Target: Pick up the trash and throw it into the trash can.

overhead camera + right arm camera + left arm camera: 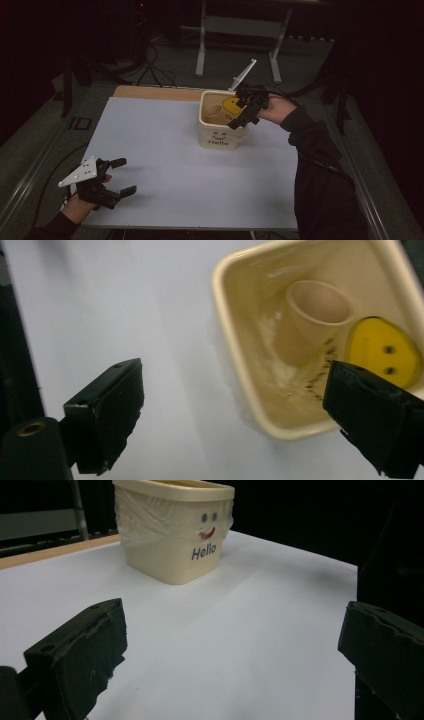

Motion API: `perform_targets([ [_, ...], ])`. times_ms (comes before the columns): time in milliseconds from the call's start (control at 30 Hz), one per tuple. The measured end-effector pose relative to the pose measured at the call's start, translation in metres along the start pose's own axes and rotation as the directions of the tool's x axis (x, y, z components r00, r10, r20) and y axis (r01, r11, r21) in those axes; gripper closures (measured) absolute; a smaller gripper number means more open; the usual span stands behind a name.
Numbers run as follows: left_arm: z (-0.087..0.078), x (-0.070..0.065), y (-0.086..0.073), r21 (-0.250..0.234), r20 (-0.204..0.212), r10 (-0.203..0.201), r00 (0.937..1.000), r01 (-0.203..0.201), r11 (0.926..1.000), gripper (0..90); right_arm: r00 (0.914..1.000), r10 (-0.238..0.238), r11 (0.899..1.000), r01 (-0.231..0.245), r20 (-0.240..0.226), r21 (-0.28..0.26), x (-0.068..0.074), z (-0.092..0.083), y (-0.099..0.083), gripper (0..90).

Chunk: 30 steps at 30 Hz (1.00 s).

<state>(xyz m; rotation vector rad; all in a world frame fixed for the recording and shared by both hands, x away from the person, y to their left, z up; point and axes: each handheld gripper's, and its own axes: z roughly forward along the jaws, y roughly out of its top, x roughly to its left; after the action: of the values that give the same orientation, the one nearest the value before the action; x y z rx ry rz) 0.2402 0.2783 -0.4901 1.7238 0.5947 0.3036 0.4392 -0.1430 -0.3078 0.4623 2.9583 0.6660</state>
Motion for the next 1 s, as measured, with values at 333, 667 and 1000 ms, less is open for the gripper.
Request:
perform_targets([
  [333, 0.0, 0.0, 0.0, 0.0, 0.0, -0.003, 1.0, 0.003, 1.0, 0.4, 0.9992, 0.004, 0.999, -0.006, -0.04, -0.052, 0.013, 0.013, -0.021, 9.5],
  [667, 0.0, 0.0, 0.0, -0.001, 0.0, -0.001, 1.0, 0.001, 1.0, 0.4, 0.9986, -0.003, 0.994, -0.003, -0.053, -0.108, 0.029, 0.026, -0.042, 9.5],
  [1000, -0.001, 0.0, 0.0, 0.001, -0.002, -0.002, 1.0, 0.002, 1.0, 0.4, 0.996, -0.001, 0.99, -0.012, -0.089, -0.142, 0.043, 0.043, -0.066, 9.5],
])
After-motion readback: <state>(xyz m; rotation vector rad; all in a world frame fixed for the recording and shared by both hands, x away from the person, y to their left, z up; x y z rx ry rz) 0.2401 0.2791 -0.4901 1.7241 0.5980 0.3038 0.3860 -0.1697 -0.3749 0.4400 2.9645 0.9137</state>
